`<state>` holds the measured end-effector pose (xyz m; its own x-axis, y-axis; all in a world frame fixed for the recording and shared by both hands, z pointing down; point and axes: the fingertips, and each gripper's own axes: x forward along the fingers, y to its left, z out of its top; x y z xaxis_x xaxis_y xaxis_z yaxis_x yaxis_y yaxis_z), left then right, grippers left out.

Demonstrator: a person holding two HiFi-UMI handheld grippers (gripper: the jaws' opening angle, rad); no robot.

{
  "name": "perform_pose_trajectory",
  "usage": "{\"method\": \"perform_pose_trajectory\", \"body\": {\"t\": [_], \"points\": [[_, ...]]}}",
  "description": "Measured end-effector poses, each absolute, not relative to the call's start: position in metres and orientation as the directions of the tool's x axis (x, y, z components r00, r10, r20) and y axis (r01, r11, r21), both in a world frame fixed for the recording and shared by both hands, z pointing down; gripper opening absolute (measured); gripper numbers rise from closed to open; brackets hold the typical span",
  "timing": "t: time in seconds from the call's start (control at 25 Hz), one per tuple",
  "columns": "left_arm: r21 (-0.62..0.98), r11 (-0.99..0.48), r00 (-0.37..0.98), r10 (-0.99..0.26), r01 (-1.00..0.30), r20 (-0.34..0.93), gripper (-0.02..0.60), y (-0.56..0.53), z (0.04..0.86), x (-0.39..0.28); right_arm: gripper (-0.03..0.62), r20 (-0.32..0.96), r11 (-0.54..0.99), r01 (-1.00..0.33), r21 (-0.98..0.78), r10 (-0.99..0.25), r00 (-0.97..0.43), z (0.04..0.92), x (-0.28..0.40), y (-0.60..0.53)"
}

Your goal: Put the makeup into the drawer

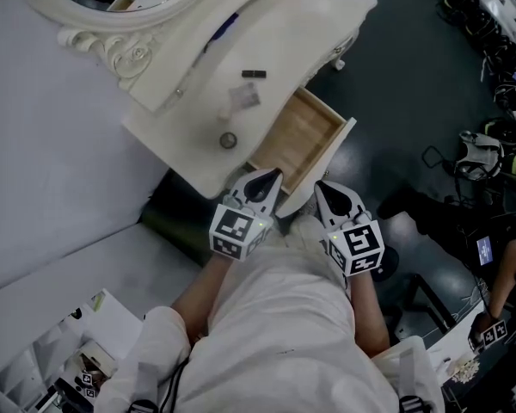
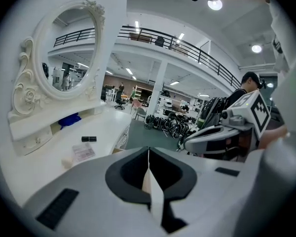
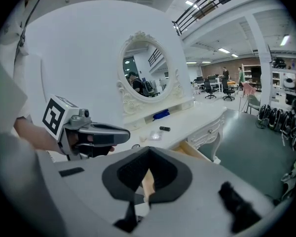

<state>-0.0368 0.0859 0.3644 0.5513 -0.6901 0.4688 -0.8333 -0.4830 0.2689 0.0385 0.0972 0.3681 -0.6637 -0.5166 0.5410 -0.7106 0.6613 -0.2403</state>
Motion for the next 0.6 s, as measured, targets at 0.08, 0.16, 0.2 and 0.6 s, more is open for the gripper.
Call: {"method": "perform_pose_trajectory", "body": {"t": [0.08,0.16,0.2,0.6], "points": [[0.272,-0.467,0.539,-0.687,-0.842,0.488,0.012,0.086,0.371,-0.047,0.012,0.55,0.661,-0.712,-0.237,-0.513,-0.659,0.369,0.036,0.099],[0.276,-0.451,0.527,-0.685,-0.849,0.503,0.012,0.085,0.377,-0.058,0.012,0.559,0.661,-0.714,-0.233,-0.51,-0.654,0.37,0.033,0.1],[0.277,-0.442,0.52,-0.686,-0.853,0.508,0.012,0.084,0.38,-0.065,0.012,0.563,0.662,-0.714,-0.23,-0.508,-0.652,0.371,0.031,0.1],[0.263,-0.362,0.447,-0.705,-0.894,0.55,0.025,0.069,0.416,-0.128,0.012,0.615,0.648,-0.732,-0.213,-0.493,-0.616,0.387,0.002,0.099]]}}
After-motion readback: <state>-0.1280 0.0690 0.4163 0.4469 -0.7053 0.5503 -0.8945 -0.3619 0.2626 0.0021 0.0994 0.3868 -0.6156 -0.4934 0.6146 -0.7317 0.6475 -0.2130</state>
